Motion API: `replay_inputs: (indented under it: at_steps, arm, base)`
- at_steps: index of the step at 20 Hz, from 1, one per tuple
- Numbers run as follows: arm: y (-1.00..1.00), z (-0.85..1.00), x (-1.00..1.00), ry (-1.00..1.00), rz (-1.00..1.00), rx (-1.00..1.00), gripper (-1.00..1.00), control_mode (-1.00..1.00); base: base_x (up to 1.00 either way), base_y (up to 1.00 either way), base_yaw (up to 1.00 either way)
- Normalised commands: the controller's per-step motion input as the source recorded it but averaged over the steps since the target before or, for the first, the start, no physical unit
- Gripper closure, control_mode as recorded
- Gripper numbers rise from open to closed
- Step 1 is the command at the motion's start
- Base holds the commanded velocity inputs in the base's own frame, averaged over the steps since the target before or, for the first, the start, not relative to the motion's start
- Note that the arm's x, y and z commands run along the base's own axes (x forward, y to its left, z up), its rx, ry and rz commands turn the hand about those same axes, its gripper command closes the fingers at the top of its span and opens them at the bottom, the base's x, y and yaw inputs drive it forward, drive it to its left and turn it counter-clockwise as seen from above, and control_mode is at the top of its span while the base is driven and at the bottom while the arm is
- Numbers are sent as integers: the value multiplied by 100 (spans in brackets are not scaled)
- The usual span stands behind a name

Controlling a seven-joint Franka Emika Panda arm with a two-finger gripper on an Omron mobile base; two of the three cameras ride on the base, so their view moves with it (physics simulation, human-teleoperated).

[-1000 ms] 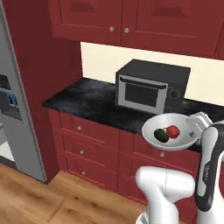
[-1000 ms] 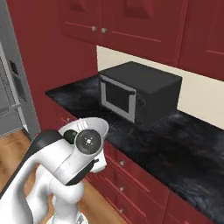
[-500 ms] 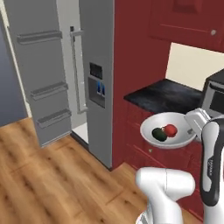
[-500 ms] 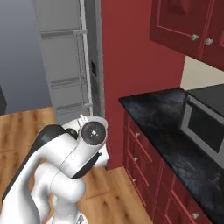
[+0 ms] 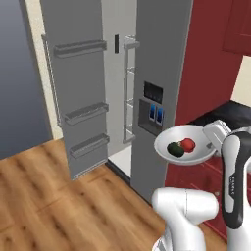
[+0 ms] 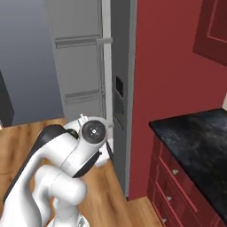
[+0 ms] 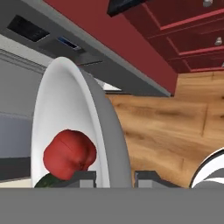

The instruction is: Place the bowl with the squash and bell pepper on the top shelf of the fridge. Place the bowl with the steak and chicken drumstick on the second highest shelf of the fridge.

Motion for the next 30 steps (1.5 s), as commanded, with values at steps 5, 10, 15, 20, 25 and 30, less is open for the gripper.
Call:
replay_inputs:
  at_steps: [5,10,15,20,25,30]
  arm:
    - [0,0,0,0,0,0,100,100]
    - [0,0,0,0,0,0,100,100]
    - [0,0,0,0,0,0,100,100]
    - [0,0,0,0,0,0,100,100]
    - [0,0,0,0,0,0,100,100]
    - [0,0,0,0,0,0,100,100]
  base:
    - [100,100,-4]
    - [100,100,-16]
    - [100,100,-29]
    - [100,97,-56]
    - [96,89,-65]
    - [59,47,-55]
